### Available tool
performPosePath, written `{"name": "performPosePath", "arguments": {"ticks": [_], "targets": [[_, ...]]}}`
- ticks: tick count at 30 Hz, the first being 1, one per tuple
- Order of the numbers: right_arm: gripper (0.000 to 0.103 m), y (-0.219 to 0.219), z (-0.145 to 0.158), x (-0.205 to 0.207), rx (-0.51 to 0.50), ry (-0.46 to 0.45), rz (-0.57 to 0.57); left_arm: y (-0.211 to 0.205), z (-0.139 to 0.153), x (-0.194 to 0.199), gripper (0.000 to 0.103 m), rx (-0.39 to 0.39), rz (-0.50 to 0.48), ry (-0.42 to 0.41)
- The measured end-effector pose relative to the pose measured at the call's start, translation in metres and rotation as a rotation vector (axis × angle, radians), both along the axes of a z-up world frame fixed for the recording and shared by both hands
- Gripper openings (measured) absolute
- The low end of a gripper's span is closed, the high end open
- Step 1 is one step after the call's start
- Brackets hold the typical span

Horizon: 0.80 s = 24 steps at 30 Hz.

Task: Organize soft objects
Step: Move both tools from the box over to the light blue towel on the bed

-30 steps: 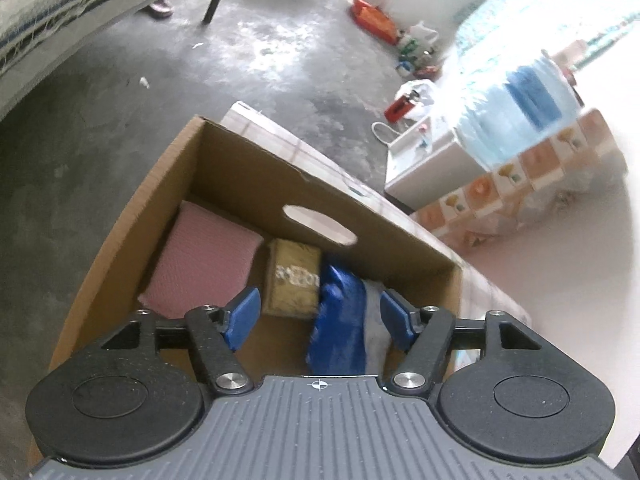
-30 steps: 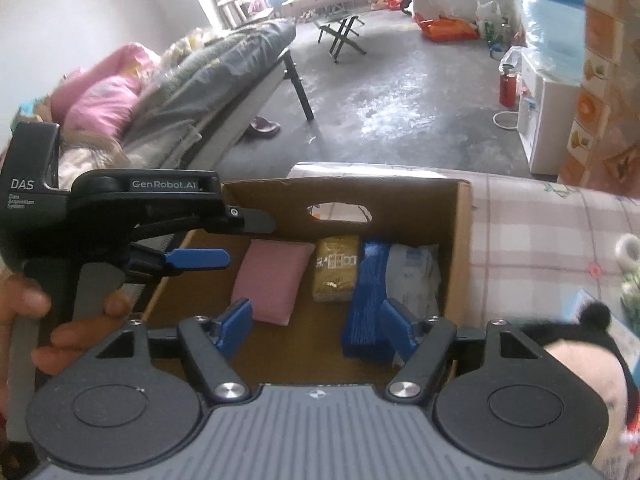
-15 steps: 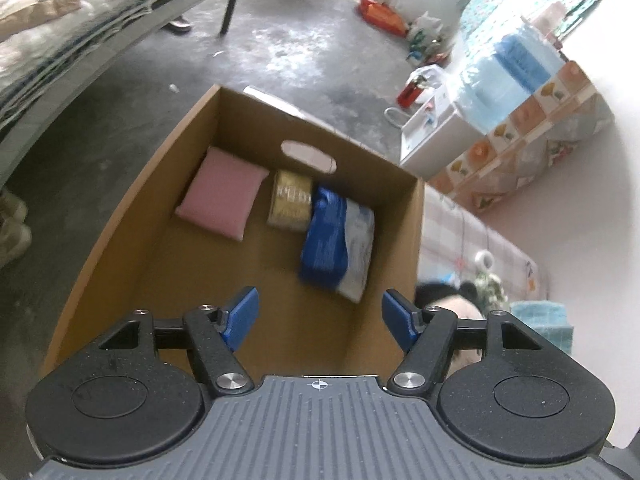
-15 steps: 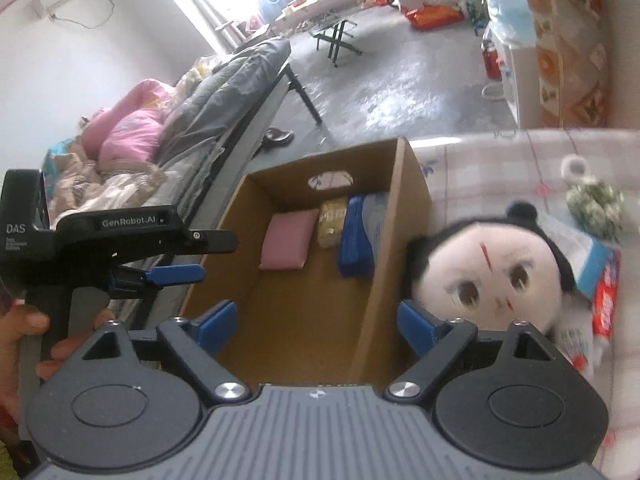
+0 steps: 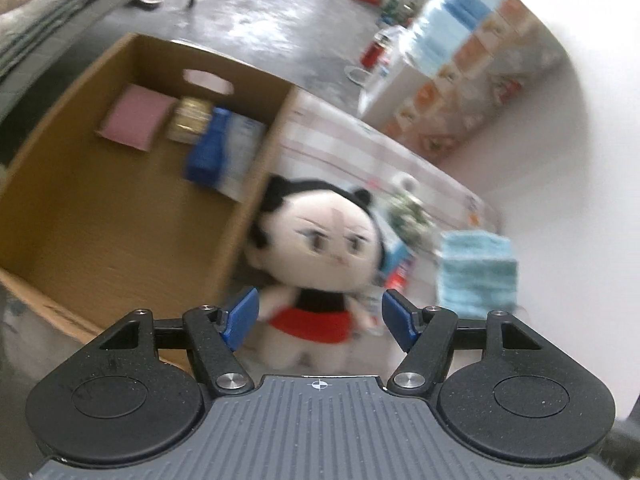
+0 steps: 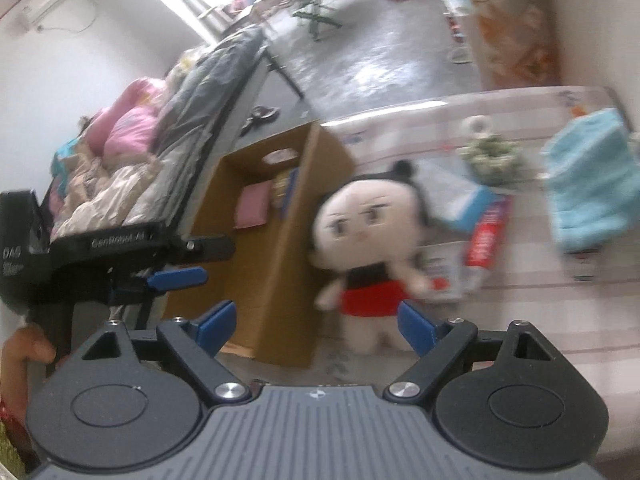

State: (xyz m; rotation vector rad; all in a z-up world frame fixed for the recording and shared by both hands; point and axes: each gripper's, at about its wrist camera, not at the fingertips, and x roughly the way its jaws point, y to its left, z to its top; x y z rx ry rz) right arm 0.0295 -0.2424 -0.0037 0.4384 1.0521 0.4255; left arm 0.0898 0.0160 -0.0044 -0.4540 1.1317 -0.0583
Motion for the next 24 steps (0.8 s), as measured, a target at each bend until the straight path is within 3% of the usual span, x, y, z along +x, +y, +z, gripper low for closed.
{"name": "performPosePath", "arguments": {"ticks": [9, 15, 24], "targets": [[0.087, -0.095, -0.016, 0.026, -0.041, -0.005, -0.154, -0.103, -0.025, 0.025, 0.068, 0.034, -0.146, -0.011], [0.084, -0.121, -0.026, 0.053, -0.082, -0.036, -0.214, -0.148, -0.037, 0.048, 0.068, 0.059, -0.204, -0.044], [0.080, -0.158, -0.032, 0.096, -0.249, -0.101, -0.290, -0.217, -0.081, 0.098, 0.066, 0.008, -0.379, -0.038]]}}
